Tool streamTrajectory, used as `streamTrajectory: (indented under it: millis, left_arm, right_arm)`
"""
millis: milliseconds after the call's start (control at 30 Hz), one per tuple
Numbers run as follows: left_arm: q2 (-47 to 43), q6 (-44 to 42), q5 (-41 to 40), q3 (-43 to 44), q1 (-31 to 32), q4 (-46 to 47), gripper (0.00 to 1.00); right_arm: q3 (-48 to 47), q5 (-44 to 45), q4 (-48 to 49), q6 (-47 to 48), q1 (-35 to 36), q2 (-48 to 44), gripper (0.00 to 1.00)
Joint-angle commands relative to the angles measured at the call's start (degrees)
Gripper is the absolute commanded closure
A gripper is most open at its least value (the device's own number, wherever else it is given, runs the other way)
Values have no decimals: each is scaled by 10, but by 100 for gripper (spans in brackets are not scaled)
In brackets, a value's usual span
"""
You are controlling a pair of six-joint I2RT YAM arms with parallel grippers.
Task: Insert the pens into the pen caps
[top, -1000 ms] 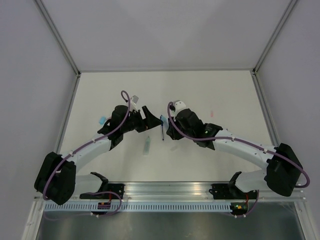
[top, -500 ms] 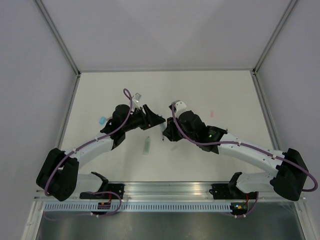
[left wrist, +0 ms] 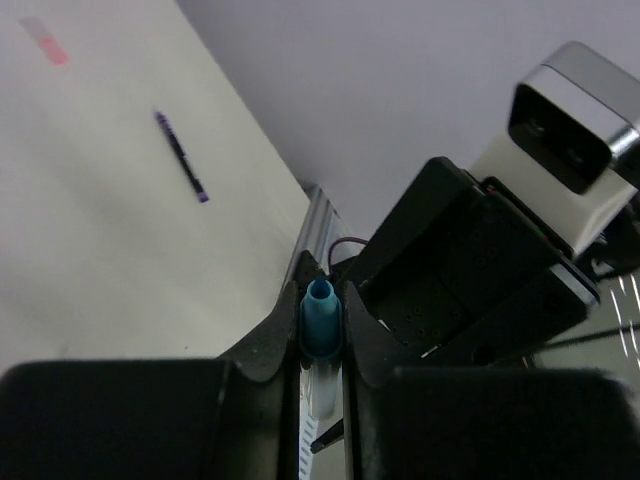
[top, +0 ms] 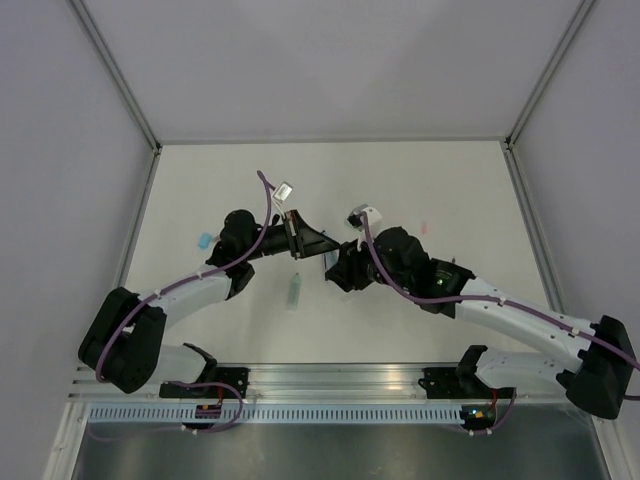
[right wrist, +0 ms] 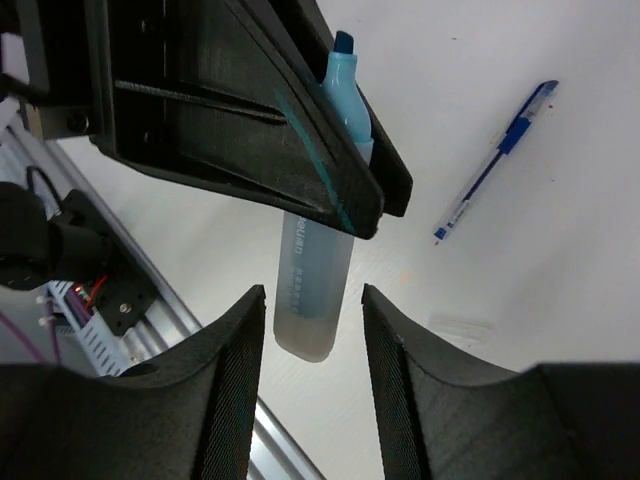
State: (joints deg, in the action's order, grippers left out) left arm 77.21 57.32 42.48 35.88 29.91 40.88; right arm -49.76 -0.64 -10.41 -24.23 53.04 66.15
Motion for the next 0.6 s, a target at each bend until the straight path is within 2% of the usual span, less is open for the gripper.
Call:
streamTrajectory:
  millis: [0, 67, 133, 267, 467, 567]
  left_arm:
    - [0, 51, 116, -5, 1, 167, 98]
    - [7, 95, 143, -14, 2, 253, 98]
    - [12, 119, 152, -18, 3, 294, 98]
    - [19, 140, 161, -18, 3, 322, 98]
    - [24, 175, 161, -20, 5, 379, 98]
    - [21, 170, 158, -20, 8, 376, 98]
  right_arm:
    - [27, -87, 62, -3, 1, -54, 50]
    - [36, -128, 79, -13, 1, -67, 50]
    - [43, -159, 99, -24, 1, -72, 53]
    - [56, -202, 151, -47, 1, -82, 57]
    - [55, -189, 158, -51, 2, -101, 59]
    - [53, -183, 159, -52, 1, -100, 70]
